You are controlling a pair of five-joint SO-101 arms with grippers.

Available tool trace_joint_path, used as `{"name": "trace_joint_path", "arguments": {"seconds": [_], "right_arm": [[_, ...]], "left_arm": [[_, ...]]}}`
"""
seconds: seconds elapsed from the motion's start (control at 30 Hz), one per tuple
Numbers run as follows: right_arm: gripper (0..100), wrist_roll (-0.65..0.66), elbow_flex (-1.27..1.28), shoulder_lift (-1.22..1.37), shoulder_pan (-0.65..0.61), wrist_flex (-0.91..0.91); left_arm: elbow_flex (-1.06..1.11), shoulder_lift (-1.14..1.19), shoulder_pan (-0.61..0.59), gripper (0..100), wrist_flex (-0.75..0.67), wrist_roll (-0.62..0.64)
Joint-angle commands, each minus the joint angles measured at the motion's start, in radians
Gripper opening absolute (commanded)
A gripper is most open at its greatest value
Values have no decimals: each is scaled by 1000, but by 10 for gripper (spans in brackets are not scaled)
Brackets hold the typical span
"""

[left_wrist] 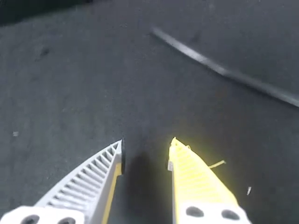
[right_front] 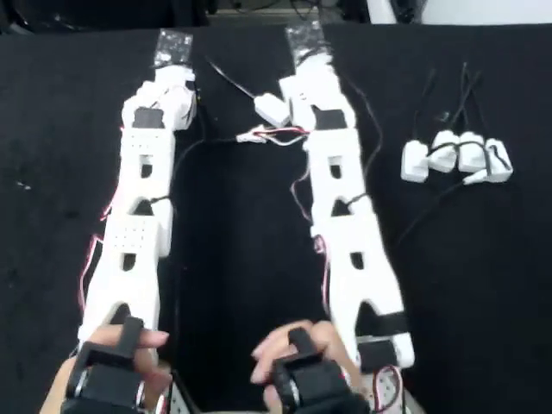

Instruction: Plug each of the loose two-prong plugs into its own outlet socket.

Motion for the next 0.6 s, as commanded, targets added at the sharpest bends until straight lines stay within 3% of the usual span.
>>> {"name": "trace_joint_path", "arguments": {"seconds": [0.0,0.13,0.37,0.57], "right_arm": [[11,-204,-44,-51,-12,69],[11,-405,-41,-96,-2,212],[13,-615,-10,-101,17,264],[11,-663,68,-102,28,305]], "left_arm": [[-56,-55,-5,166,43,11],[-58,-55,1,165,43,12],[-58,-55,2,116,44,9],[-58,-57,2,116,44,12]]}}
